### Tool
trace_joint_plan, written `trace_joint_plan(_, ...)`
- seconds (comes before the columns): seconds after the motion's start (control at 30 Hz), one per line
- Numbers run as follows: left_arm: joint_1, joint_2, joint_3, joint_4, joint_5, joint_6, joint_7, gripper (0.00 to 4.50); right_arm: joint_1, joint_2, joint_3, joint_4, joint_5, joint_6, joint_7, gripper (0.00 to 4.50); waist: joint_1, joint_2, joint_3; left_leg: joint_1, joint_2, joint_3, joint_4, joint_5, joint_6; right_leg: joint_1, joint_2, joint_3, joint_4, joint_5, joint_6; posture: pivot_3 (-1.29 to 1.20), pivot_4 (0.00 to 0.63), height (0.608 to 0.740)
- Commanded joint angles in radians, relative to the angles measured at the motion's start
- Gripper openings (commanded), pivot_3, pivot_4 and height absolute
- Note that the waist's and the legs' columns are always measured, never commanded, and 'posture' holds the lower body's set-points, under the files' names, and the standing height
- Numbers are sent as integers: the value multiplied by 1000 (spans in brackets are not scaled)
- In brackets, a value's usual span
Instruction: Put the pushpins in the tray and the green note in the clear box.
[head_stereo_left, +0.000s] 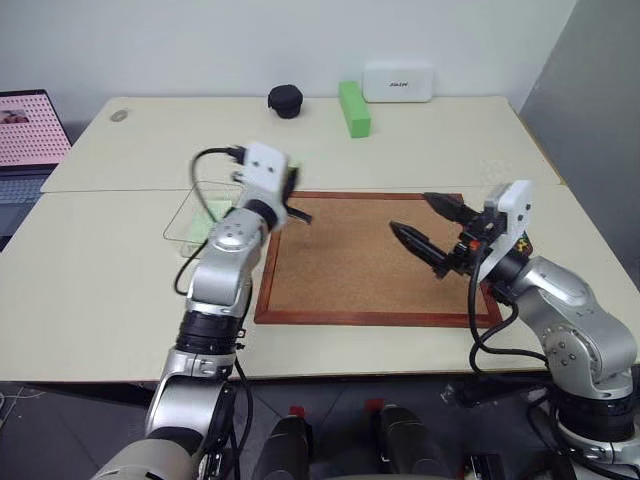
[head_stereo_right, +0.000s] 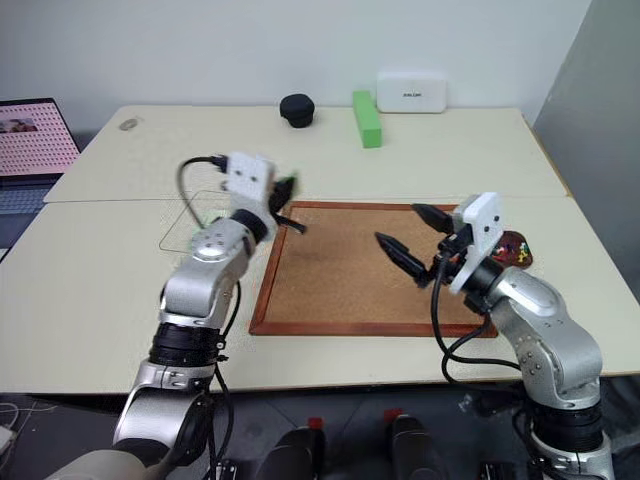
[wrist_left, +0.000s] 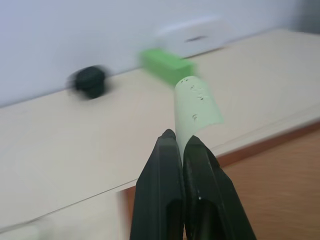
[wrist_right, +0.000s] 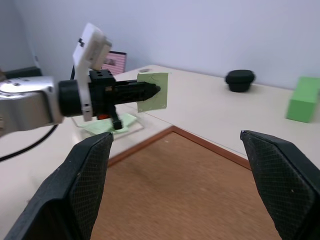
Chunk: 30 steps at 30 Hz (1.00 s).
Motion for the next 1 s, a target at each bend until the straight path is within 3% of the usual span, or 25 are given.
trace_joint_plan(0.03,27,1,104,-17,24,15,131,0,-62,18,25,-61,49,32,-30,4325,3,0,0,0,0,0,0,0,0,0,0,0,0,0,0,0,150,740)
trace_joint_plan(0.2,45,-18,170,-31,6,72,198,0,-71,10,31,-43,63,39,-19,4325,14,-1,0,-1,-1,-1,0,0,0,0,-1,-2,-1,0,0,0,150,740)
trace_joint_plan(0.6,52,-13,178,-38,-3,76,206,2581,-82,-14,24,-8,59,29,-6,4339,7,-1,0,0,0,-1,0,0,0,0,-1,-2,0,0,0,0,150,740)
trace_joint_plan(0.63,52,-13,178,-39,-5,77,205,2633,-81,-14,24,-8,58,30,-9,4339,7,-1,0,0,0,-1,0,0,0,0,-1,-2,0,0,0,0,150,740)
trace_joint_plan(0.8,73,-13,134,-73,-33,74,125,3742,-49,-17,28,-12,14,22,-47,4339,8,-1,0,0,0,-1,0,0,0,0,-1,-2,0,0,0,0,150,740)
trace_joint_plan(0.9,113,-47,83,-146,-111,97,8,4240,-3,-4,39,-10,-77,-1,-133,4339,9,-1,0,0,0,-1,0,0,0,0,-1,-1,0,0,-1,0,150,740)
trace_joint_plan(1.0,167,-72,37,-219,-132,104,-34,4240,59,6,65,4,-198,-36,-219,4339,11,-1,0,-1,-1,0,0,0,0,0,-1,-1,0,2,-3,0,150,740)
